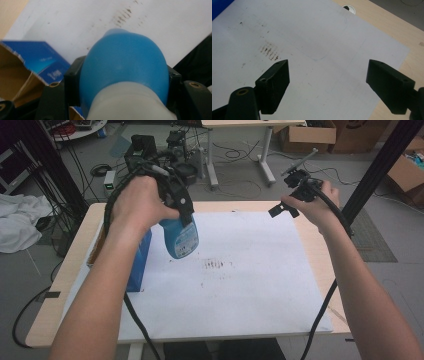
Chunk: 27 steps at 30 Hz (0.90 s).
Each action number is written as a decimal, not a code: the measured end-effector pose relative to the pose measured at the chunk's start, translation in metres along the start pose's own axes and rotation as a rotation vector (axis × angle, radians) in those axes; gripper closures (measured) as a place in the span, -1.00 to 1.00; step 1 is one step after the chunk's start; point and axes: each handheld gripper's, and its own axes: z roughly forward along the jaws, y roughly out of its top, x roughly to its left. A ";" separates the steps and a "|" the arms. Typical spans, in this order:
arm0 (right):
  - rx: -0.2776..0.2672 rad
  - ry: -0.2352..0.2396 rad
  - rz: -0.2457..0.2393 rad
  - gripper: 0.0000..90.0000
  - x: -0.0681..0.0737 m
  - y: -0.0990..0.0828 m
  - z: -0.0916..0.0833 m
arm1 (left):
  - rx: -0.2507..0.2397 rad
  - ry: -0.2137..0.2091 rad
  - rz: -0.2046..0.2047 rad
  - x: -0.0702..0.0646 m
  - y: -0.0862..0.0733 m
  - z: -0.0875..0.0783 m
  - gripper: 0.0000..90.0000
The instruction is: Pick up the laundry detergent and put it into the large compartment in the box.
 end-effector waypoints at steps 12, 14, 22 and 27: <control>0.010 -0.006 0.002 -0.57 -0.006 -0.004 -0.003 | -0.059 0.075 -0.453 0.070 -0.045 -0.044 -0.16; 0.021 -0.012 0.002 -0.57 -0.007 -0.004 -0.002 | -0.058 0.084 -0.488 0.077 -0.051 -0.048 -0.16; 0.033 -0.019 -0.003 -0.57 -0.010 -0.006 -0.001 | -0.072 0.114 -0.627 0.107 -0.084 -0.055 -0.16; 0.036 -0.021 -0.001 -0.57 -0.012 -0.007 -0.001 | -0.066 0.133 -0.680 0.119 -0.098 -0.053 -0.16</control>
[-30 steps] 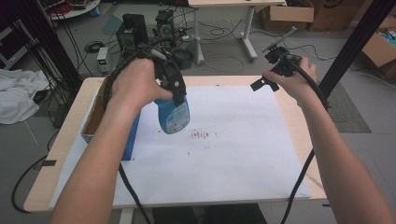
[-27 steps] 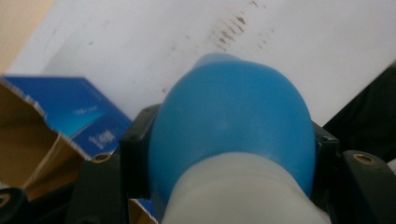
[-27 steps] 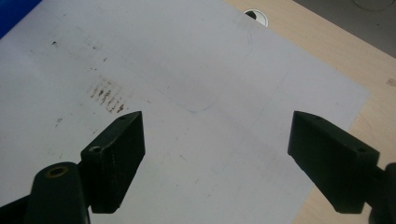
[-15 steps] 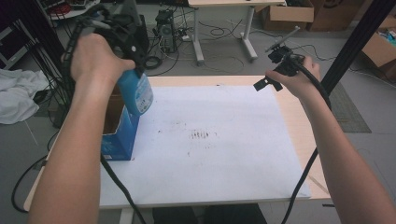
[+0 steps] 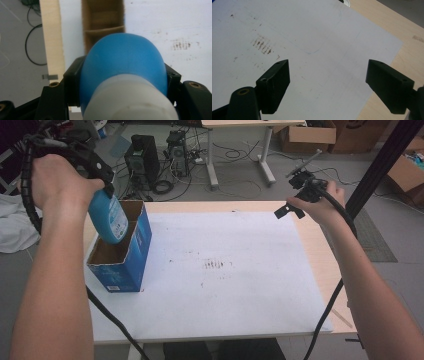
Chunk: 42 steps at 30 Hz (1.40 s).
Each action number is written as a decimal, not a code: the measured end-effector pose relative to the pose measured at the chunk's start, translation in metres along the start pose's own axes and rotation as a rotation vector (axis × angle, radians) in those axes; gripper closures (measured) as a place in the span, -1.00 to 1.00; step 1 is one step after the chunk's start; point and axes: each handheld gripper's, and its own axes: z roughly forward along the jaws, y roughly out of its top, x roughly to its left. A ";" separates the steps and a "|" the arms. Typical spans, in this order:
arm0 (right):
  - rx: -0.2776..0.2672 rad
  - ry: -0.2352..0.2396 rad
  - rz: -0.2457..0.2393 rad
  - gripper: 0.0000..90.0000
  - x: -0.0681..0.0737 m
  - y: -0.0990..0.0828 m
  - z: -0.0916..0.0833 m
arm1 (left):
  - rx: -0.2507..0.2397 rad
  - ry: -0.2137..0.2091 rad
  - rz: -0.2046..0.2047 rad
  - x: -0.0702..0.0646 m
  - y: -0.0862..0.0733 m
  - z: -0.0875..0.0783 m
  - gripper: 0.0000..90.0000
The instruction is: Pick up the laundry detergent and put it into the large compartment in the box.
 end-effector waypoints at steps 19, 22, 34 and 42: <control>-0.001 0.002 0.007 -0.57 -0.004 -0.004 -0.001 | 0.041 0.033 -0.030 0.014 -0.005 0.041 -0.16; -0.001 0.003 0.006 -0.57 -0.004 -0.004 0.000 | 0.045 0.023 -0.039 0.015 -0.006 0.049 -0.16; 0.006 0.002 0.005 -0.57 -0.003 -0.004 0.003 | 0.086 0.009 -0.046 0.016 -0.009 0.090 -0.16; 0.013 0.002 0.004 -0.57 -0.003 -0.005 0.003 | 0.113 0.021 -0.046 0.013 -0.011 0.116 -0.16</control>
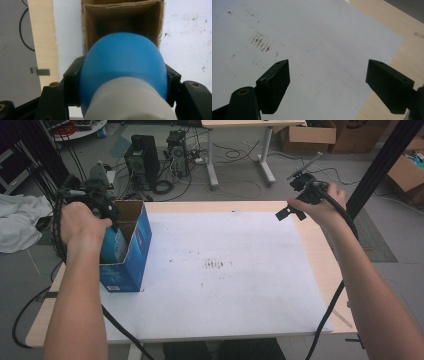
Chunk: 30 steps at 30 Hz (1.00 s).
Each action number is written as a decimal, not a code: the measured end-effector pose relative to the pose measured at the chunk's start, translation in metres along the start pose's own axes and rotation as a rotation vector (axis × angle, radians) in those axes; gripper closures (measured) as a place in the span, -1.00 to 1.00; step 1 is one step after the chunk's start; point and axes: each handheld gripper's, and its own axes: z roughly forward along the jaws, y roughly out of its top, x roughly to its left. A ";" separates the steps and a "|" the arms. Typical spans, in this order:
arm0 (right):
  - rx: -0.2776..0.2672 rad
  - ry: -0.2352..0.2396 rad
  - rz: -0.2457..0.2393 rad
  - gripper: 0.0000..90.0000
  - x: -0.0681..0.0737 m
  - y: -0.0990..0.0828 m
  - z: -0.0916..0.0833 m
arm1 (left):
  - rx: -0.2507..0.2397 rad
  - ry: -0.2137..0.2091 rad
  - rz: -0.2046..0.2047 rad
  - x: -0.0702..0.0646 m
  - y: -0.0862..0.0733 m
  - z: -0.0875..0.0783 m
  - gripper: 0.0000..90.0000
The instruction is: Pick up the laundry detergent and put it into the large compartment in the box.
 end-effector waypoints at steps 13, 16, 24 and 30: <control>0.005 -0.002 0.004 -0.57 -0.002 -0.002 0.001 | 0.043 -0.002 -0.003 -0.004 0.001 0.037 -0.16; 0.004 -0.003 0.002 -0.57 -0.002 -0.002 0.002 | 0.062 -0.004 -0.005 -0.004 0.001 0.046 -0.16; 0.010 -0.002 0.005 -0.57 -0.003 -0.003 0.004 | 0.089 0.002 0.000 -0.006 0.001 0.063 -0.16; 0.011 -0.001 0.008 -0.57 -0.004 -0.004 0.005 | 0.106 0.002 -0.002 -0.005 0.000 0.073 -0.16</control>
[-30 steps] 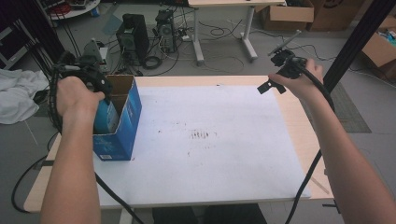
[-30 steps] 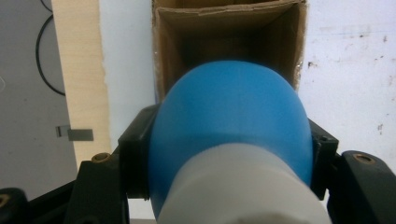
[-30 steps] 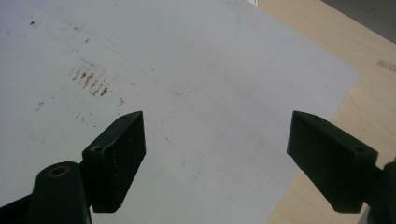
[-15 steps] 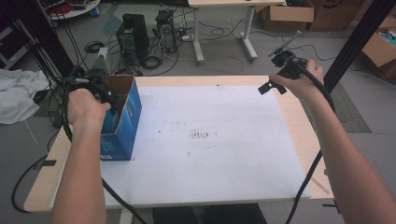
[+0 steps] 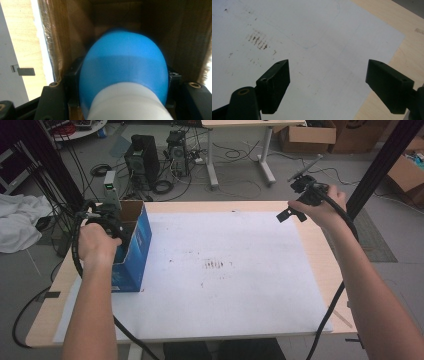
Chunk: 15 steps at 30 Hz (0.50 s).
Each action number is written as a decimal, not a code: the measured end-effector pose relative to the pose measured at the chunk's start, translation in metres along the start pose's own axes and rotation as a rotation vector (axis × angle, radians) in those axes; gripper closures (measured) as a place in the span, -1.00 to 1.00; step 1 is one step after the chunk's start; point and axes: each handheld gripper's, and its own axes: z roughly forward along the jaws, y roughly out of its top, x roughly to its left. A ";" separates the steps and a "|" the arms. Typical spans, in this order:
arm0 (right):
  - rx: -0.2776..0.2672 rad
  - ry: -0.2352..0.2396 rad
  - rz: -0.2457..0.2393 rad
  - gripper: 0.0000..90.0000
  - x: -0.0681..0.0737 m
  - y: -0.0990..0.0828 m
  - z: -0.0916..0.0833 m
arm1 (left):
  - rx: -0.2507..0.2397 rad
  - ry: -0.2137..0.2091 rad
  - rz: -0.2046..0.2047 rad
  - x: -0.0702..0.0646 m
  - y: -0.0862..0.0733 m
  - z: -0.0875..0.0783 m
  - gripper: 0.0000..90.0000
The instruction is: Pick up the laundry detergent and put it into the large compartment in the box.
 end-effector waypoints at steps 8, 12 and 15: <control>0.001 0.003 -0.001 -0.57 0.000 -0.001 0.001 | 0.001 0.002 0.004 -0.001 0.001 0.004 -0.16; 0.002 0.002 0.004 -0.57 -0.001 -0.002 0.000 | 0.002 0.005 0.005 -0.002 0.002 0.005 -0.16; 0.000 0.001 0.007 -0.57 -0.002 -0.003 0.000 | -0.005 0.003 0.004 -0.002 0.002 0.005 -0.17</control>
